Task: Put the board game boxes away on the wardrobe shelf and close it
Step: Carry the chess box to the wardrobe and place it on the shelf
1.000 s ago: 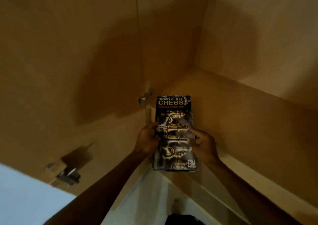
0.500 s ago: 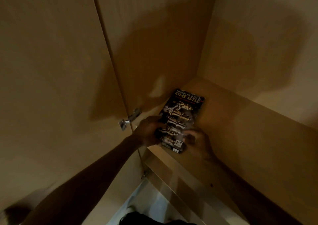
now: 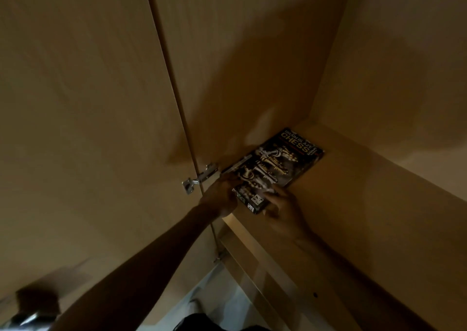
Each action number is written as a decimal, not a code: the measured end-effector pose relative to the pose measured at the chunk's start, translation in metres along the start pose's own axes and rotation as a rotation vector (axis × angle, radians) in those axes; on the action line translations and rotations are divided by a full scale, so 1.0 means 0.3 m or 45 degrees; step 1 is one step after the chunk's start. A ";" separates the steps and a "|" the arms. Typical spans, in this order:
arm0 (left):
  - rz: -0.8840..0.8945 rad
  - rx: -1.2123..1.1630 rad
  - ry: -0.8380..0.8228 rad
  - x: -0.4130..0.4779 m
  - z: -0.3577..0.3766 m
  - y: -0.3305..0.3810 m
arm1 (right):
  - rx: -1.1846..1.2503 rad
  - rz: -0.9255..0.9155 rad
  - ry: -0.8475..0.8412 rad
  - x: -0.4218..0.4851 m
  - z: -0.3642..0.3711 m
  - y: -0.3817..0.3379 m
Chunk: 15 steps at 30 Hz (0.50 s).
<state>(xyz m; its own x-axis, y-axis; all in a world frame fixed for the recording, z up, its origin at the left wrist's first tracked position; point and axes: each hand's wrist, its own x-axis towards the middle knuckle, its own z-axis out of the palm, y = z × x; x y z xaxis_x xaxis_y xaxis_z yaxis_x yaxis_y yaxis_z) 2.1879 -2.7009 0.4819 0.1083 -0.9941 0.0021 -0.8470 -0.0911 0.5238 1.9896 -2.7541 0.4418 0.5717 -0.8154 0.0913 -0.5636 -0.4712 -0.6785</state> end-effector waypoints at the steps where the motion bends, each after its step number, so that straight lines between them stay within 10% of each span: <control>1: -0.012 -0.039 0.006 -0.013 0.002 0.004 | 0.032 0.011 -0.012 -0.007 -0.002 -0.002; 8: -0.416 -0.579 0.283 -0.272 0.048 -0.029 | 0.299 -0.012 0.192 -0.117 0.010 -0.145; 15: -0.869 -0.929 0.610 -0.781 0.074 -0.145 | 0.478 -0.008 -0.320 -0.283 0.215 -0.315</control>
<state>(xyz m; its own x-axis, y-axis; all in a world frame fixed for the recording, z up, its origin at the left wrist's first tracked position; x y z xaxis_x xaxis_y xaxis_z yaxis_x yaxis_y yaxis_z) 2.1878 -2.4655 0.4397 0.7591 -0.6083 -0.2319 -0.0396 -0.3986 0.9163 2.0328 -2.6188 0.4511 0.7275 -0.6841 -0.0518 -0.3307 -0.2834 -0.9002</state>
